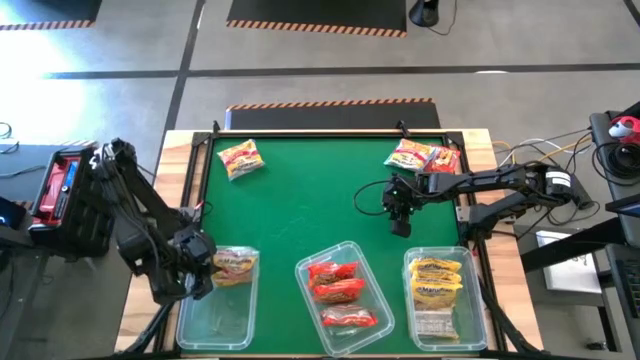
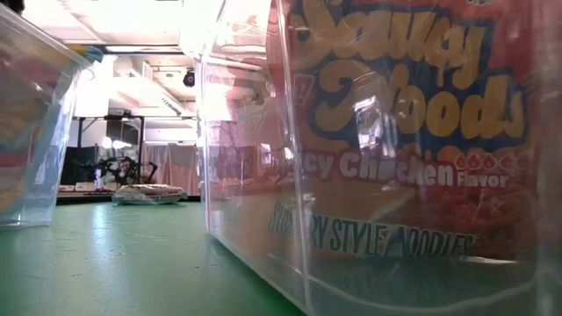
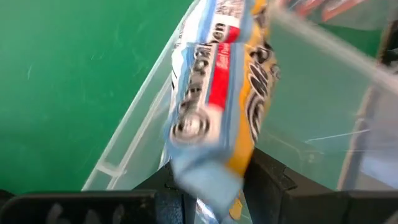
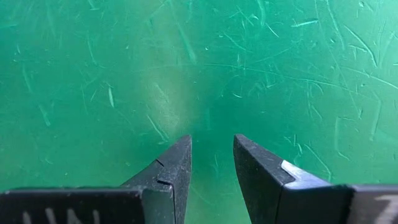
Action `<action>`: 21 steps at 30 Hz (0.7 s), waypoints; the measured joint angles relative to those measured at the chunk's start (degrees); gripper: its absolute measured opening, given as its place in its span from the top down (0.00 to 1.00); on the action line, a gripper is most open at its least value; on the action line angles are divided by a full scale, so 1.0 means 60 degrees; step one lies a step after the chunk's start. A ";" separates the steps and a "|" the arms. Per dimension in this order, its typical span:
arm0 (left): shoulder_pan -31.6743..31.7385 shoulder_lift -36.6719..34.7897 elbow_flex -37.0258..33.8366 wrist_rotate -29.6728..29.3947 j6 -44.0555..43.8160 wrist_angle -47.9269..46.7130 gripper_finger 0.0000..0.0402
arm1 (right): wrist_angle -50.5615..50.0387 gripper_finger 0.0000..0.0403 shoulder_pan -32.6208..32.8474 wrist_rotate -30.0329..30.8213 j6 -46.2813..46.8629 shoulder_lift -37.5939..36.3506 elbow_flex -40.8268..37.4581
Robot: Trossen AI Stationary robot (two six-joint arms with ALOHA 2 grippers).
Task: Sort Maruchan noodles
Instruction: Put the blue noodle pack into the left transparent bin
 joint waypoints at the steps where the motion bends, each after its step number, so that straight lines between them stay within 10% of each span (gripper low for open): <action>1: 0.0000 0.0058 -0.0148 0.0059 -0.0108 0.0119 0.79 | 0.0001 0.73 -0.0002 -0.0002 -0.0009 0.0000 0.0000; 21: -0.0007 0.0237 -0.1266 0.1503 -0.0804 0.1638 0.67 | -0.0002 0.73 -0.0002 -0.0002 0.0002 0.0000 0.0000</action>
